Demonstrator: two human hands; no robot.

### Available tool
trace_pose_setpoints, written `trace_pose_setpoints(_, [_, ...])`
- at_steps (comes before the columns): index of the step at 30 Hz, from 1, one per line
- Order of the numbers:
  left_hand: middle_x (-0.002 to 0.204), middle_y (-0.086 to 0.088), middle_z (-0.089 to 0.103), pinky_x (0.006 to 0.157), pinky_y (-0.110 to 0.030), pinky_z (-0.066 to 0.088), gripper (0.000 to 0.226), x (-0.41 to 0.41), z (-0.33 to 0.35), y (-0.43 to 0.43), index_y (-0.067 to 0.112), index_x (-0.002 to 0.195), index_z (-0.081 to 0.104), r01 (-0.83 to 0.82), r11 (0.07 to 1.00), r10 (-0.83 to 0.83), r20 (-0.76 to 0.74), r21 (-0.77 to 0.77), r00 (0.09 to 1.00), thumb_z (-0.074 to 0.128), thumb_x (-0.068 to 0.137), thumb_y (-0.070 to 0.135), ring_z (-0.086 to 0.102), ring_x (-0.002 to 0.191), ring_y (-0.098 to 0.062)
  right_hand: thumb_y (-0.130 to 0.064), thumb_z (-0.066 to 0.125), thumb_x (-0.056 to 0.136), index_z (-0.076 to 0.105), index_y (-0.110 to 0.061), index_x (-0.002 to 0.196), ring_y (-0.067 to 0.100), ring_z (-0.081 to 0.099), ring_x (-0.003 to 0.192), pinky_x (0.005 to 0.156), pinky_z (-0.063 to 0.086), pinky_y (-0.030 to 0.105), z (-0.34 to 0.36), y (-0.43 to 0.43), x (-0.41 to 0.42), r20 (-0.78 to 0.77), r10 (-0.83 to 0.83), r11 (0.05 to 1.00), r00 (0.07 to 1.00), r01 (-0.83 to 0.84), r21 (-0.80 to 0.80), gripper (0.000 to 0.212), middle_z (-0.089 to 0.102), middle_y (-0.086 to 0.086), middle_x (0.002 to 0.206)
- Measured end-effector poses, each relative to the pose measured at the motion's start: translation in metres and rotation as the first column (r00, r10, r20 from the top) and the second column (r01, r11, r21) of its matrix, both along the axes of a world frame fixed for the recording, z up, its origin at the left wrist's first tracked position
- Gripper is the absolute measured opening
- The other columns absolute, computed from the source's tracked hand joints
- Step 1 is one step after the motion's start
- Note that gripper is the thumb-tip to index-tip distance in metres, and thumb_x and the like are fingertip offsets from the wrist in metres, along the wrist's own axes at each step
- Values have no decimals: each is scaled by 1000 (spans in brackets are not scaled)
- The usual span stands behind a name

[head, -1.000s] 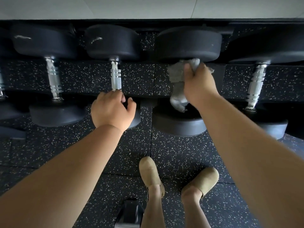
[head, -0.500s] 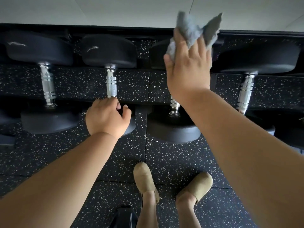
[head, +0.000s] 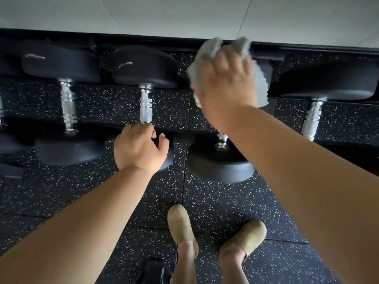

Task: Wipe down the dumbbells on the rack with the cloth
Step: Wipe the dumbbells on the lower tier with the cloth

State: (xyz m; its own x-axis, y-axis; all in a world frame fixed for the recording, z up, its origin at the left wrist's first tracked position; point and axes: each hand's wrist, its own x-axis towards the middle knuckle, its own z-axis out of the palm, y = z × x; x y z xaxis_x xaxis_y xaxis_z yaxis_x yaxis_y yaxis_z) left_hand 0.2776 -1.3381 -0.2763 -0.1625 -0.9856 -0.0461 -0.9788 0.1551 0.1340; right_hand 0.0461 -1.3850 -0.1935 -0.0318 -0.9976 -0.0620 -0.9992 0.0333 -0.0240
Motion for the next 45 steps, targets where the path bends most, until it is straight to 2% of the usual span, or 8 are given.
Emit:
trace_pose_setpoints(4, [76,2,63,63,-34,27,30,1,0,-1,20,79,59,-6,1000,6,-6,-10,1000,50,88,47,47,76,-25,-27,43,99,49,-13,146,33,21,154,124,12,51,-3,9,-15,-26,202,979,979,-203,-28,49,31,11,164])
trace_pose_setpoints(11, [75,3,61,63,-34,26,31,1,-2,1,20,79,60,-19,1000,19,-2,-15,1000,50,89,48,38,75,-20,-51,39,106,15,-10,164,35,19,155,128,13,51,2,31,-39,139,-266,962,954,272,-20,75,24,18,166])
trace_pose_setpoints(20, [73,6,58,62,-33,25,31,0,1,0,22,78,58,-12,1000,12,-21,3,1000,49,88,50,38,74,-19,-35,49,96,43,-23,156,34,-1,158,123,-14,53,-1,-5,12,-233,330,929,915,-270,253,61,18,6,170])
trace_pose_setpoints(27, [74,7,60,62,-33,30,33,3,3,-1,23,80,60,1,999,0,-43,36,999,49,89,53,47,75,-22,-44,42,106,14,-27,164,41,0,157,125,11,63,11,26,-16,-42,-164,985,986,166,49,66,6,12,172])
trace_pose_setpoints(32, [75,7,63,62,-35,32,36,3,3,-2,23,81,63,7,999,-2,-92,44,996,47,92,54,52,74,-24,-28,45,98,33,-29,159,35,-7,158,123,-15,60,-12,0,35,-224,206,958,953,-150,244,63,21,4,170])
trace_pose_setpoints(35, [79,6,66,68,-38,41,38,5,9,-5,23,83,64,4,997,9,-171,77,985,42,95,52,57,79,-25,-37,43,105,55,-21,136,28,39,145,124,23,44,-16,19,60,-13,110,944,994,-101,313,37,59,2,140])
trace_pose_setpoints(39, [85,6,57,76,-36,37,37,24,31,-15,21,89,62,71,979,-11,-300,189,954,38,106,44,50,88,-20,-51,26,109,49,-15,125,19,64,76,57,50,32,5,77,98,554,-362,880,750,79,468,45,62,5,91])
trace_pose_setpoints(45, [89,-2,67,79,-44,52,23,143,48,-66,18,92,66,166,985,-163,-70,42,984,52,103,33,57,85,-25,-57,15,105,38,-18,149,28,40,142,120,31,44,-16,99,167,509,-333,841,794,5,541,63,47,9,147])
